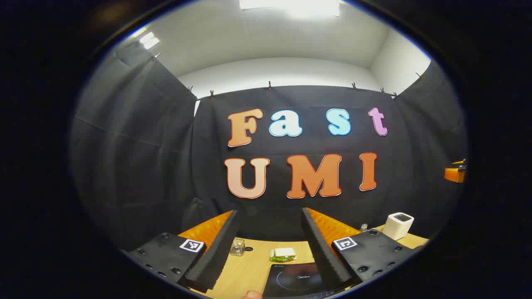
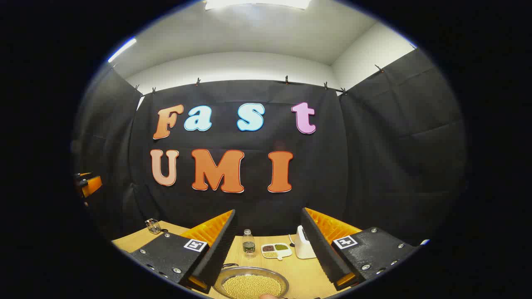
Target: First push the handle of the pot to place it horizontally, then grasp the pot with both hands and set it on the induction cooktop.
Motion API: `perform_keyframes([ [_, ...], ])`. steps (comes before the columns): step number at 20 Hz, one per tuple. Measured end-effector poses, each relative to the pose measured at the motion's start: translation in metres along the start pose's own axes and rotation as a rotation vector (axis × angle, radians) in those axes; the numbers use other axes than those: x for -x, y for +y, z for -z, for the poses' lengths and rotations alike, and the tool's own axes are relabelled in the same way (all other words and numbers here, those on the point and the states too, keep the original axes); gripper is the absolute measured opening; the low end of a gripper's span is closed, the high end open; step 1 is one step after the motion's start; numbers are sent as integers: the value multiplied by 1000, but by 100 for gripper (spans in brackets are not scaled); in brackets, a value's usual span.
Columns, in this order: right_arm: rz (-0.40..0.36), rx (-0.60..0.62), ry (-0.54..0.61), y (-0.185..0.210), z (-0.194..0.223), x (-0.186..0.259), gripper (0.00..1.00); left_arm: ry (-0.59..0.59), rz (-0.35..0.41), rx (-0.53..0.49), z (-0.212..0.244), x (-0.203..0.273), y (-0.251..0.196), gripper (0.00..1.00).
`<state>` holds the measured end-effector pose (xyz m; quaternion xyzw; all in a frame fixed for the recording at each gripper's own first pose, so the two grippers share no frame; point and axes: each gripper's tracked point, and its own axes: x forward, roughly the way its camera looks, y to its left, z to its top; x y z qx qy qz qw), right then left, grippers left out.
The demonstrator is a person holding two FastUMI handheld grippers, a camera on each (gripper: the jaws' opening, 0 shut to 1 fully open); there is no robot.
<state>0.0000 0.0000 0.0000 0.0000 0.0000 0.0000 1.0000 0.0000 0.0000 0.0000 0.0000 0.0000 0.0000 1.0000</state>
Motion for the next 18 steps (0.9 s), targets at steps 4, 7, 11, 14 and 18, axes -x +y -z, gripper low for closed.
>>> perform_keyframes([
  [4,-16,8,14,6,4,-2,95,15,-3,-7,2,-4,0,98],
  [7,-24,15,7,8,2,-2,95,4,-2,-12,-3,-3,-1,98],
  [11,-40,-6,15,10,4,-1,95,-18,7,-22,-11,1,-7,97],
  [14,-45,-11,23,11,6,-1,95,-29,19,-25,-17,6,-11,100],
  [18,-34,-10,23,8,8,-2,95,-33,18,-32,-20,6,-13,100],
])
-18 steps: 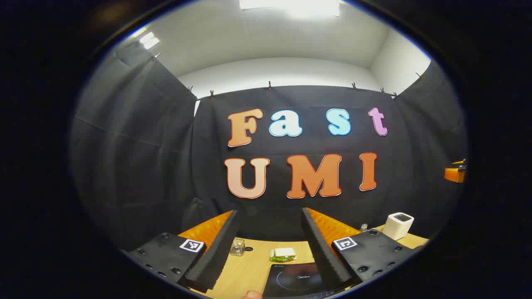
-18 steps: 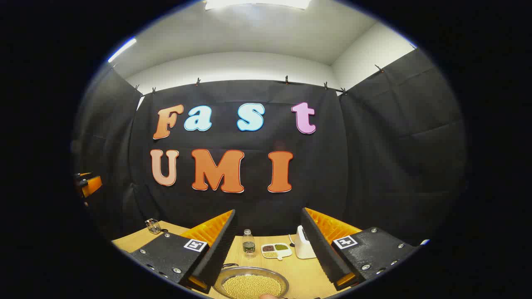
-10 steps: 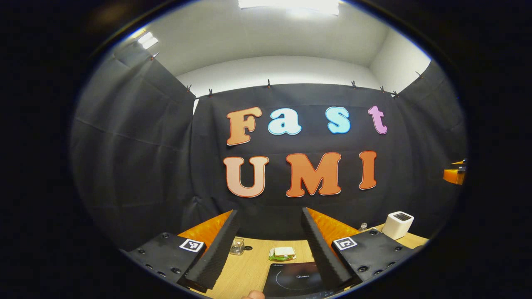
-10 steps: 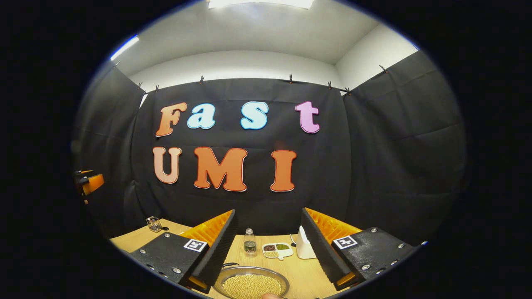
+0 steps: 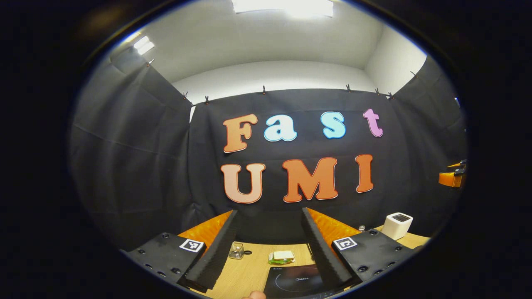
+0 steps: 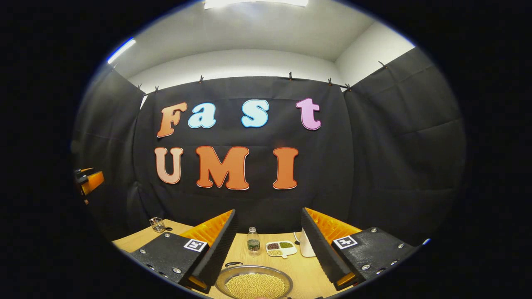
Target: First push the handle of the pot to place it horizontally, then grasp the pot with both hands and set it on the induction cooktop.
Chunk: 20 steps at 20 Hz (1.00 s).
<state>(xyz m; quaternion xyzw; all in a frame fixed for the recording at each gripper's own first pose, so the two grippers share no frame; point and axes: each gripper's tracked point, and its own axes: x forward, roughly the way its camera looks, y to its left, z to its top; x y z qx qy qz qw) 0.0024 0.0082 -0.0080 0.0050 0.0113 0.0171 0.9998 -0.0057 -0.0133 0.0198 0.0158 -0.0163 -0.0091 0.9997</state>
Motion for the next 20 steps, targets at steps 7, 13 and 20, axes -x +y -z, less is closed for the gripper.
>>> perform_keyframes([
  [7,-11,-1,2,-1,2,-1,90,18,11,20,4,2,-2,100],
  [13,-12,1,11,1,9,-4,78,11,12,21,1,6,-2,100],
  [20,-42,-2,14,5,17,-3,61,18,28,26,2,7,-6,100],
])
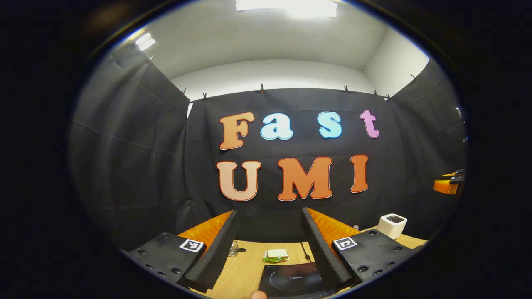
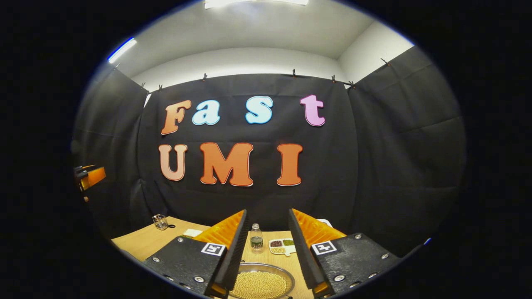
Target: First push the handle of the pot to place it horizontally, then grasp the pot with both hands and set it on the induction cooktop.
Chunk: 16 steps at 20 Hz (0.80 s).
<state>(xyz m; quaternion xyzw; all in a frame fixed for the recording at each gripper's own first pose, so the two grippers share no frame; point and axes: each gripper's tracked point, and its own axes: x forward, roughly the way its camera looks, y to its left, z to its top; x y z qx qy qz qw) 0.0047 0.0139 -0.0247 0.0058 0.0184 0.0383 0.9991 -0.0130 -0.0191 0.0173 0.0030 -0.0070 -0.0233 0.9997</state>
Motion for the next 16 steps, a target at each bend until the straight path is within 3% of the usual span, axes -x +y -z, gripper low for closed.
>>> perform_keyframes([
  [6,-21,13,34,2,18,7,34,18,2,11,6,-3,2,100],
  [8,-18,28,43,1,24,7,29,27,9,14,8,-2,0,100],
  [9,-19,33,49,2,27,8,19,28,11,13,8,-2,-1,100],
  [10,-19,34,58,2,33,8,22,29,12,13,8,-2,0,100],
  [11,-20,30,69,2,39,9,15,28,12,13,8,-2,1,100],
  [16,-36,34,171,3,84,13,0,24,11,14,9,0,3,97],
])
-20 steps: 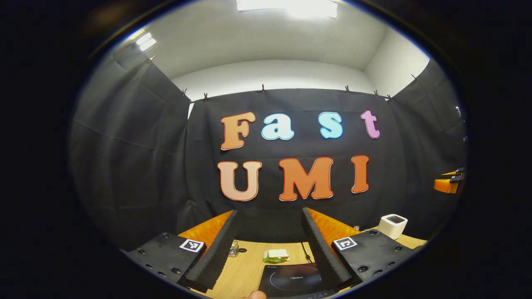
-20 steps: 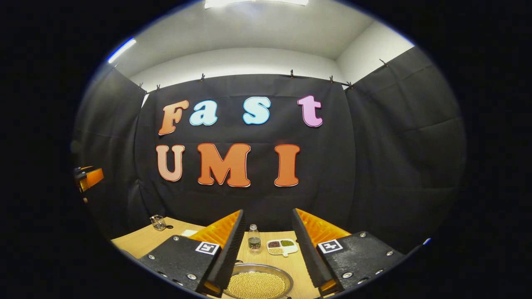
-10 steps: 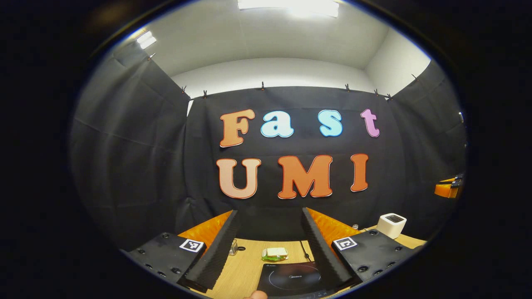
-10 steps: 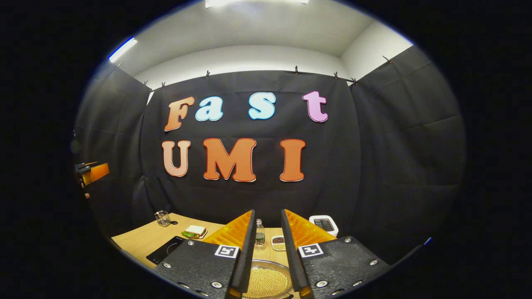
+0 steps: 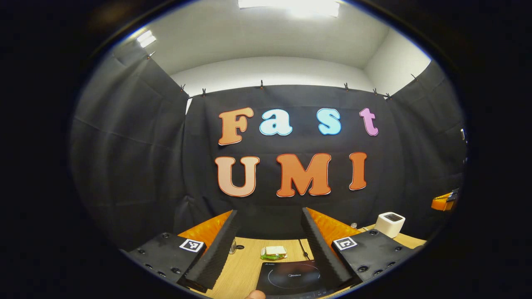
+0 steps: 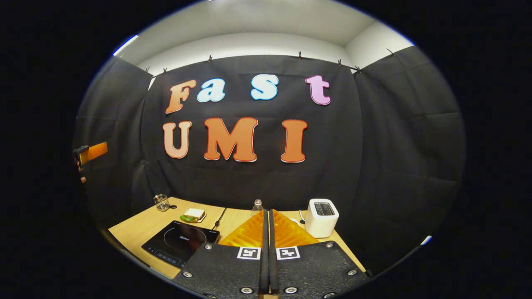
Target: First push the handle of the pot to place it horizontally, then grasp the pot with both hands and set it on the induction cooktop.
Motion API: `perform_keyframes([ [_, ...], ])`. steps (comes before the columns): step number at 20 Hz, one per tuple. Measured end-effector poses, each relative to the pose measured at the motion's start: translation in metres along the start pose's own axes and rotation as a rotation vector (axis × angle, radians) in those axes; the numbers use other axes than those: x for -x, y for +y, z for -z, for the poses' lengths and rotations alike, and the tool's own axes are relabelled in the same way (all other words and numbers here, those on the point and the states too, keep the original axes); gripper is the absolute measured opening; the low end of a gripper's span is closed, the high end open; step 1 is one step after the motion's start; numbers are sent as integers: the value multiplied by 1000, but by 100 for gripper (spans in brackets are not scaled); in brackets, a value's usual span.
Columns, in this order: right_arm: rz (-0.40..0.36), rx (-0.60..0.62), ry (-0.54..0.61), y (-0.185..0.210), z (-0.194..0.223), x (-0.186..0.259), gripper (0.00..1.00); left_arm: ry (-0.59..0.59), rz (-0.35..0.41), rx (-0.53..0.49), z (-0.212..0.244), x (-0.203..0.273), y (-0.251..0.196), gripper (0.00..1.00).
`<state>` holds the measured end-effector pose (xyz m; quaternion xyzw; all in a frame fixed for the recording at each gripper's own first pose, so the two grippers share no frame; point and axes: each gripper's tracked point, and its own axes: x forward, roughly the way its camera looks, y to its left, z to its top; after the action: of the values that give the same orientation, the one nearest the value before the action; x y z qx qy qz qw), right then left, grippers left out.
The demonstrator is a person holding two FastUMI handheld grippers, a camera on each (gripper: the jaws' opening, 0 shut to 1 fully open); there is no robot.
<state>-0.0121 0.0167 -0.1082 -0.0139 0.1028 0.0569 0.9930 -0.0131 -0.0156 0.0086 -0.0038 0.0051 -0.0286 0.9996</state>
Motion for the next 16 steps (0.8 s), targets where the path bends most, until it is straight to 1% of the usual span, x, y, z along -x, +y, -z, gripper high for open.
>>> perform_keyframes([
  [1,1,2,20,-1,9,-1,0,1,1,2,1,-1,1,100],
  [2,4,1,38,-4,19,-1,0,3,0,2,2,0,3,98],
  [7,-11,-44,159,-4,75,-2,0,12,-6,-1,6,2,6,98],
  [10,-1,-35,225,-6,107,0,0,25,-4,-4,11,3,6,98],
  [14,-17,-47,319,-5,148,7,0,37,-2,-4,15,3,7,98],
  [15,-20,-54,339,-3,156,9,0,38,-2,-11,16,3,7,100],
  [16,-24,-58,357,-2,164,12,0,39,-6,-19,18,2,8,94],
])
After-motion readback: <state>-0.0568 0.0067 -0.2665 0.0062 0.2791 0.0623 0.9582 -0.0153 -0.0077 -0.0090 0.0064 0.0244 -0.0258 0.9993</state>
